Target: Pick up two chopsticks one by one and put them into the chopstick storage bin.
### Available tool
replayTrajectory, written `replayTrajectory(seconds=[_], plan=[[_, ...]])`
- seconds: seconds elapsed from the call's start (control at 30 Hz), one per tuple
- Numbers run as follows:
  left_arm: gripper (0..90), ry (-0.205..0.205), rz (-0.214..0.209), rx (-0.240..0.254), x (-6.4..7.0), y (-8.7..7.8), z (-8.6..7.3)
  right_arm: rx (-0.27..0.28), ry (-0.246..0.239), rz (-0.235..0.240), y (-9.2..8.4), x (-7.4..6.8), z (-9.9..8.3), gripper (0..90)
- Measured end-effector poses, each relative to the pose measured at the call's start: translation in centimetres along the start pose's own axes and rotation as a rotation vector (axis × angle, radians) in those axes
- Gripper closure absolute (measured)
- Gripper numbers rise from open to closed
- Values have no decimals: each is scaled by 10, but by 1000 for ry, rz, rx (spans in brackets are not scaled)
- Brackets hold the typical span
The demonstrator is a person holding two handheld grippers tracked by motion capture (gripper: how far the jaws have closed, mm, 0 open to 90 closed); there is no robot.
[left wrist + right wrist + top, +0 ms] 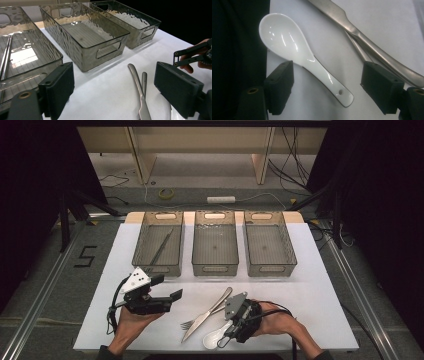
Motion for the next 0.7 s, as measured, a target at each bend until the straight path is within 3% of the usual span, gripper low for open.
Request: replayTrajectory(seconds=[0.7], plan=[[162, 4, -14, -5, 4, -2, -2, -66, 1, 60, 12, 1, -4, 323]])
Point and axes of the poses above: each handheld gripper's, and its own axes: y roughly forward along the jaws, z roughly out of its top, x roughly to its right, the point moved 8 cm from there along y, roughly forward along the jaws, and after that the axes turned 9 degrees about z, right-handed, at the moved point
